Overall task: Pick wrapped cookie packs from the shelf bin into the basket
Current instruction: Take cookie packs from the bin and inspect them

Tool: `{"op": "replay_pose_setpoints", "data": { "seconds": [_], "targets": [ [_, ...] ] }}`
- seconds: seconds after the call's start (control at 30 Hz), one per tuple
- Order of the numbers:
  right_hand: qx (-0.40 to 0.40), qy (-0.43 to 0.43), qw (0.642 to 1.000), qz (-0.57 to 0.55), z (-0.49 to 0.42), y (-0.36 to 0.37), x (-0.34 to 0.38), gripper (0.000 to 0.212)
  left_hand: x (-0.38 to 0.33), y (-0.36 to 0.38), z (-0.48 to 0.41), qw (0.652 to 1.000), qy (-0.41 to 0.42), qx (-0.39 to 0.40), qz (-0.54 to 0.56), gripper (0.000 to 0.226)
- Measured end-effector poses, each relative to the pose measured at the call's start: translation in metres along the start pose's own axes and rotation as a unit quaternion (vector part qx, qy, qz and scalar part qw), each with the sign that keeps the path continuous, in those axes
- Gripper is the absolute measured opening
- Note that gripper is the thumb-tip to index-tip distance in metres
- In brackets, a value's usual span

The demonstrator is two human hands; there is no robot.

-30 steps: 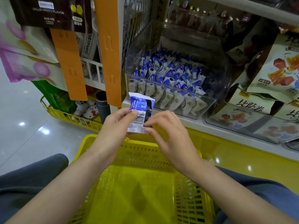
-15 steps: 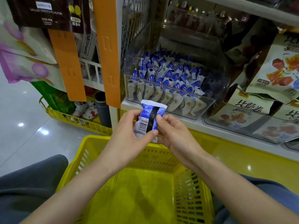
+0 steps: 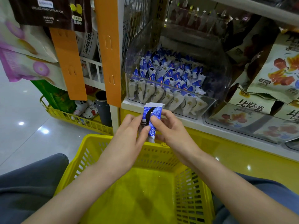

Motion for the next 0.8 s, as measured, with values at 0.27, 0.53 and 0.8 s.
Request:
{"op": "replay_pose_setpoints", "data": {
  "seconds": [0.27,0.53,0.8],
  "targets": [
    [-0.014,-0.001,1.000,-0.013,0.0011,-0.0003,-0.0033,0.032,0.0013,-0.0007,0.0011,1.000,0.000,0.005,0.003,0.042],
    [-0.004,0.000,1.000,0.000,0.0019,0.0024,-0.0034,0.032,0.0018,-0.0036,-0.0006,0.999,0.001,0.018,-0.035,0.037],
    [0.003,-0.011,0.999,0.039,0.0009,0.0079,-0.0035,0.029,-0.0052,-0.0080,0.0019,0.996,-0.012,-0.005,-0.085,0.033]
  ]
}}
Point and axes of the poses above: each hand's wrist, its own z-axis away from the middle knuckle, its own y-axis out of the palm, x = y × z, the point moved 7 cm from there along -z, towards the middle knuckle, and after that the axes turned 13 degrees about x, right-handed, at the moved point
